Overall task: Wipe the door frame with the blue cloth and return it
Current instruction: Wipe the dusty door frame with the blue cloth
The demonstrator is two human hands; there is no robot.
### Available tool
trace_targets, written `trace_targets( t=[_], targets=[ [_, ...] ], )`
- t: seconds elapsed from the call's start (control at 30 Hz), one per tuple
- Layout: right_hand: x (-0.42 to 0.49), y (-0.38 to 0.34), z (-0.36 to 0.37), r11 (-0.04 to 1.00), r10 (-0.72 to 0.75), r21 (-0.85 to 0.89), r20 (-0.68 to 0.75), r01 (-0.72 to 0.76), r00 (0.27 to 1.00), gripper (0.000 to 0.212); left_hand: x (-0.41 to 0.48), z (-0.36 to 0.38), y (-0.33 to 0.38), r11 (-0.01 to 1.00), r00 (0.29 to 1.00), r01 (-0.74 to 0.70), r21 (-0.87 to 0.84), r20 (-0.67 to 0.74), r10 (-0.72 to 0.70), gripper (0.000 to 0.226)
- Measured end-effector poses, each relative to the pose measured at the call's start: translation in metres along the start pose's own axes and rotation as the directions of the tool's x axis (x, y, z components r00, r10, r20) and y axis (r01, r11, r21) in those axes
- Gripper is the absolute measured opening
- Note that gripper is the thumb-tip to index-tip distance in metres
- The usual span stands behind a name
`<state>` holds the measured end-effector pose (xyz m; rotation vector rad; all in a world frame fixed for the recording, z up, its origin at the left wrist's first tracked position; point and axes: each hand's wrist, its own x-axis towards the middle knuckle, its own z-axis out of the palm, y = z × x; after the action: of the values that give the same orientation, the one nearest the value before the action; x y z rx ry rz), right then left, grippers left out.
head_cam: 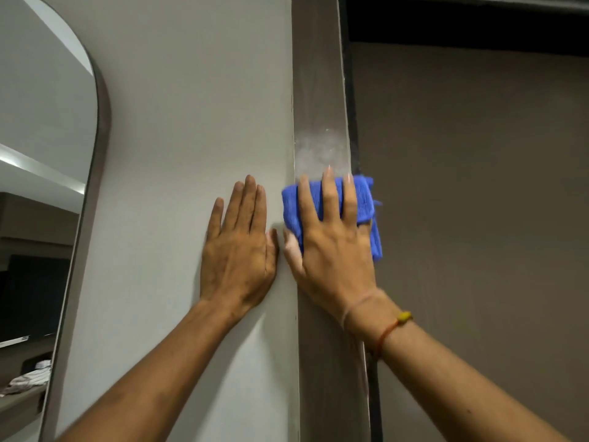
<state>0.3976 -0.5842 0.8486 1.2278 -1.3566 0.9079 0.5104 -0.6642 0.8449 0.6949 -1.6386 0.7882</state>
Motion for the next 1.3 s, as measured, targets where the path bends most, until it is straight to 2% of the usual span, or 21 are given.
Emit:
trace_targets(
  t=[0.2,0.37,0.5,0.77,0.9,1.03,1.1,1.2,1.3],
  targets=[
    [0.072,0.002,-0.009,0.999,0.049,-0.007,-0.036,-0.049,0.998,0.07,0.0,0.002,-0.002,1.0,1.0,0.0,-0.016,-0.012,0.0,0.061],
    [0.011,-0.006,0.002,0.998,0.061,0.015,-0.07,-0.06,0.996,0.071,-0.001,0.002,-0.002,1.0,1.0,-0.006,-0.011,-0.018,0.005,0.061],
    [-0.027,-0.002,0.001,1.0,0.012,0.019,-0.002,-0.012,1.0,0.07,-0.002,0.001,-0.001,1.0,1.0,-0.011,-0.013,-0.024,0.011,0.061],
    [0.104,0.005,-0.019,0.997,0.066,-0.029,-0.046,-0.067,0.997,0.067,-0.002,0.001,-0.002,0.999,0.999,-0.012,-0.031,-0.034,0.011,0.061],
    [0.059,0.0,-0.007,0.998,0.056,-0.032,-0.073,-0.059,0.996,0.069,-0.002,0.002,-0.003,0.999,0.999,-0.015,-0.033,-0.034,0.014,0.061],
    [-0.018,-0.003,-0.001,1.0,0.0,-0.01,-0.026,-0.001,1.0,0.07,-0.003,0.002,-0.003,1.0,1.0,-0.01,-0.024,-0.027,0.009,0.062],
    [-0.029,0.002,-0.003,0.999,-0.039,-0.035,0.032,0.04,0.999,0.071,-0.003,0.002,-0.002,1.0,1.0,-0.009,-0.019,-0.025,0.008,0.062],
    [0.004,0.011,-0.009,0.996,-0.062,-0.052,0.06,0.065,0.996,0.072,-0.003,0.001,-0.001,1.0,1.0,-0.006,-0.026,-0.026,0.006,0.061],
    [0.058,0.007,-0.016,0.999,-0.009,-0.048,0.019,0.01,1.0,0.07,-0.003,0.001,-0.001,1.0,1.0,-0.004,-0.028,-0.029,0.004,0.06]
  ],
)
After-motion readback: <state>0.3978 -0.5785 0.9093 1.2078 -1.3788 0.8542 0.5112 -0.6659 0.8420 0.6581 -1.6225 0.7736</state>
